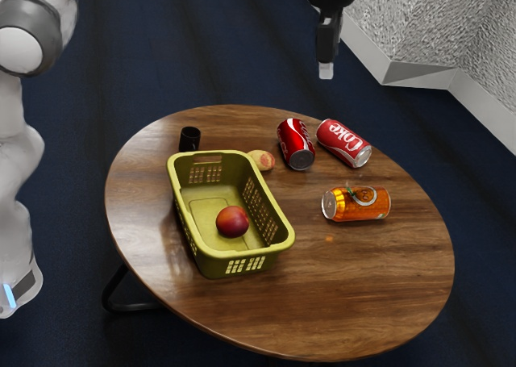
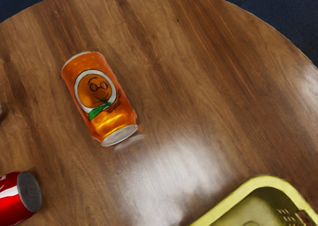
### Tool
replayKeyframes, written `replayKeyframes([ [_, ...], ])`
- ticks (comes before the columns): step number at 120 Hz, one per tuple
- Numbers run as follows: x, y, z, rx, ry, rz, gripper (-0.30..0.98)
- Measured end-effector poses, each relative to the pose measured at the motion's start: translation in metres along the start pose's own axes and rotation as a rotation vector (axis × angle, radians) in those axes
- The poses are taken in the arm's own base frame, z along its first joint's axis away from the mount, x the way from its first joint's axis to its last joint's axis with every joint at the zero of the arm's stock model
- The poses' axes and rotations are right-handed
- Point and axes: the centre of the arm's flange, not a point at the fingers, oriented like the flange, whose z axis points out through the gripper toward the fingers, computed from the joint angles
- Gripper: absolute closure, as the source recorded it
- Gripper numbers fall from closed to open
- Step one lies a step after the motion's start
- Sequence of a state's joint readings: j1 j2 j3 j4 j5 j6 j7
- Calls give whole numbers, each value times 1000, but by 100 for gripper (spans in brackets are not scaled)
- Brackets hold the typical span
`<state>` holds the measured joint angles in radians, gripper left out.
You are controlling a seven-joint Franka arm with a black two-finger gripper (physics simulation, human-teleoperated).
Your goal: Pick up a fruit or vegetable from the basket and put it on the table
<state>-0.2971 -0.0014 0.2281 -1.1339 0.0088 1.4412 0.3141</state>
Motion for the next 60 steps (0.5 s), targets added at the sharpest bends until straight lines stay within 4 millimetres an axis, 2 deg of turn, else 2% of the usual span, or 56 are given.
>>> replayKeyframes([
  [5,23,58,13,-37,-9,116,2],
  [10,35,108,21,-53,-17,212,2],
  [13,39,126,26,-51,-27,248,2],
  [16,41,131,30,-45,-36,260,2],
  [19,40,123,32,-40,-41,249,2],
  [23,37,95,35,-27,-52,203,2],
  [28,28,43,42,-3,-75,112,2],
  [37,-6,-60,61,28,-157,-90,2],
  [40,-17,-85,67,35,-180,-142,2],
  [43,-25,-102,71,39,-199,-178,2],
  [47,-29,-112,79,38,-222,-200,2],
  [50,-29,-108,86,31,-233,-196,2],
  [56,-29,-84,101,4,-248,-158,2],
  [60,-42,-59,109,-20,-256,-126,2],
])
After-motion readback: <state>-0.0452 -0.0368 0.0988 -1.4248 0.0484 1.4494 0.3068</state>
